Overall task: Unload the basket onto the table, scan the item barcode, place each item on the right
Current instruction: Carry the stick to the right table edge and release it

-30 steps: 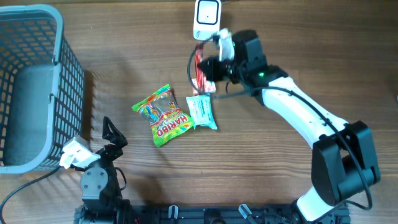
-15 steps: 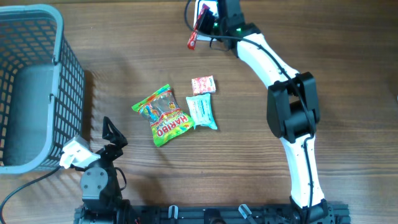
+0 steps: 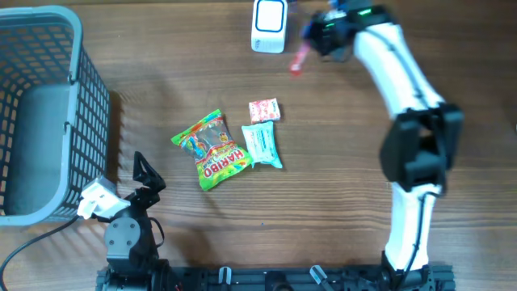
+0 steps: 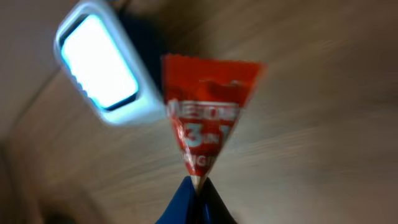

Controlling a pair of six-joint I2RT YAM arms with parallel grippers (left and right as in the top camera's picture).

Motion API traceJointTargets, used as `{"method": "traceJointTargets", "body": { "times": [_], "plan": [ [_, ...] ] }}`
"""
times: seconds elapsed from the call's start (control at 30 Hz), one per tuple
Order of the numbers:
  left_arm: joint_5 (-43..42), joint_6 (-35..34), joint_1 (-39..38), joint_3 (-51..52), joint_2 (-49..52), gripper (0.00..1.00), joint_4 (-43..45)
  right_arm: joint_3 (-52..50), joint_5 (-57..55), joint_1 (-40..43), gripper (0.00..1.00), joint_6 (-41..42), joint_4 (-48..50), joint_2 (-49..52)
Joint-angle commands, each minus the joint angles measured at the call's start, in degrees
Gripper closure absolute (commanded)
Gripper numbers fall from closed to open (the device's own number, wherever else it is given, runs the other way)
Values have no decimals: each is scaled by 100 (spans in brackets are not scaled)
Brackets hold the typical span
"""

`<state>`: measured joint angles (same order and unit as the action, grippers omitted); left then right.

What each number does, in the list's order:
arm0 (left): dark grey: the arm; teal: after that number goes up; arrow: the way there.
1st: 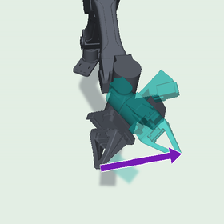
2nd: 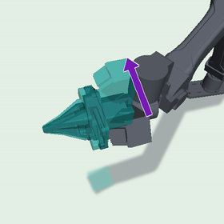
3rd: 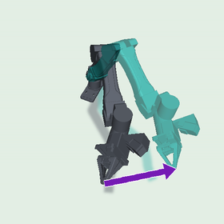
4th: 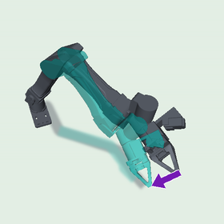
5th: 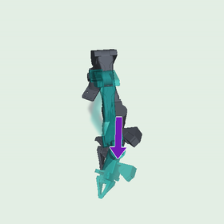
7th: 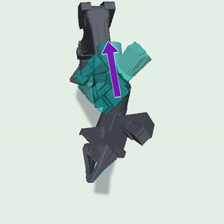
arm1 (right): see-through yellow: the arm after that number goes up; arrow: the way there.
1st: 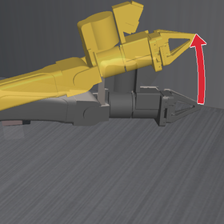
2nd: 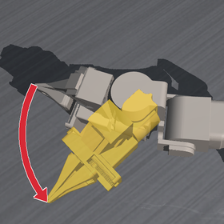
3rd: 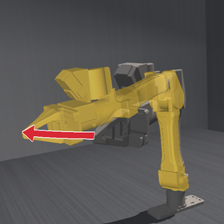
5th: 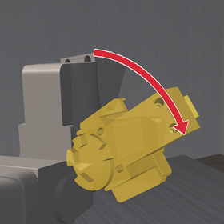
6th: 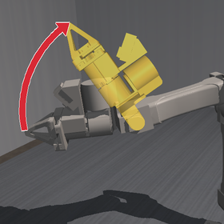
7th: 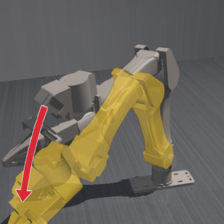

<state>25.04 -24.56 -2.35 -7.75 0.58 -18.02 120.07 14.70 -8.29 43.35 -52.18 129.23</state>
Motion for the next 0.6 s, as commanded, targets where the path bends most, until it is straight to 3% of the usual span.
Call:
{"method": "traceJointTargets", "body": {
  "times": [0.0, 0.2, 0.33, 0.57],
  "plan": [
    [52, 48, 24, 26, -20, 0, 11, 44, -330, 1156, 96, -892, -868, -214],
    [52, 48, 24, 26, -20, 0, 9, 17, -1091, 2830, 96, -2131, -1344, -181],
    [52, 48, 24, 26, -20, 0, 9, 17, -2723, 3585, 96, -2203, -1130, 118],
    [52, 48, 24, 26, -20, 0, 9, -59, -3119, 4306, 96, -2382, -1121, 750]
  ]
}}
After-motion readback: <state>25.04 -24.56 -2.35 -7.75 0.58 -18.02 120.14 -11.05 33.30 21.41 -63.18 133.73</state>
